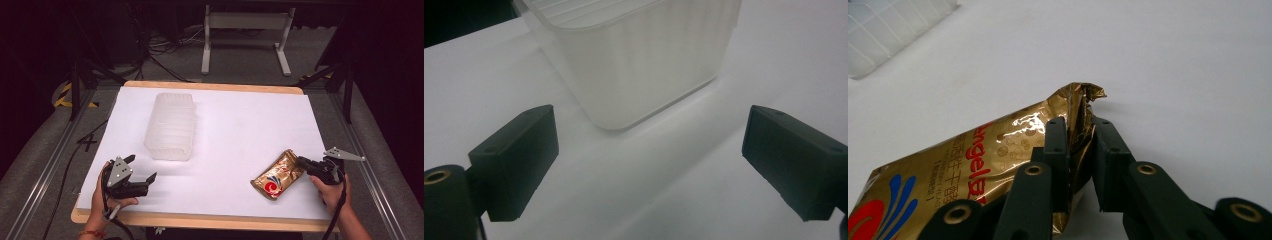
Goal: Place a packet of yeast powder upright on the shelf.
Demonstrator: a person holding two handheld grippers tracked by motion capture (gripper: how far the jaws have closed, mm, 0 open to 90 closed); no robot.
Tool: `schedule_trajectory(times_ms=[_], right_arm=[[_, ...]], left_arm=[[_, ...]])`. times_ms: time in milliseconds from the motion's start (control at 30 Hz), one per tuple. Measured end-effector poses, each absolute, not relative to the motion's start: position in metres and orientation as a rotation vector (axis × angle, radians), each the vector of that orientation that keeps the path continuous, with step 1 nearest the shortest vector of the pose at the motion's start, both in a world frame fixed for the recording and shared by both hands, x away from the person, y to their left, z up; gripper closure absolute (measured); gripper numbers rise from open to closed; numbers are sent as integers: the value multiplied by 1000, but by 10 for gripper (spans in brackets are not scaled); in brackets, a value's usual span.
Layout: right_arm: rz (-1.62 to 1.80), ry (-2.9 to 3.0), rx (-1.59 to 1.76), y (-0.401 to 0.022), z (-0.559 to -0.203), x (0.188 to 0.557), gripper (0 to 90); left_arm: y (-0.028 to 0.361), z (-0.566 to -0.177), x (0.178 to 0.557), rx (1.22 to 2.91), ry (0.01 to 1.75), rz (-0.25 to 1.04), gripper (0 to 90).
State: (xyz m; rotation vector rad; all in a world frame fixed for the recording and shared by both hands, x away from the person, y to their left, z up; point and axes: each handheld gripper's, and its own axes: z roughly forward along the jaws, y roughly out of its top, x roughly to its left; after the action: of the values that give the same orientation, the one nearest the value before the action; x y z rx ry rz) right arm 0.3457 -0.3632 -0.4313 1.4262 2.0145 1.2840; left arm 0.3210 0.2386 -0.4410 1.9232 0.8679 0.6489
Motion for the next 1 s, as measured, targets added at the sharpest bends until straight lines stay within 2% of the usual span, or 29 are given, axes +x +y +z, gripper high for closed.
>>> schedule_trajectory(times_ms=[400, 1000], right_arm=[[1370, 2007, 1173, -350, -387, 326, 852], [1321, 2035, 915, -317, -323, 322, 869]], left_arm=[[239, -440, 320, 1914, 872, 649, 87], [240, -440, 320, 1898, 872, 638, 87]])
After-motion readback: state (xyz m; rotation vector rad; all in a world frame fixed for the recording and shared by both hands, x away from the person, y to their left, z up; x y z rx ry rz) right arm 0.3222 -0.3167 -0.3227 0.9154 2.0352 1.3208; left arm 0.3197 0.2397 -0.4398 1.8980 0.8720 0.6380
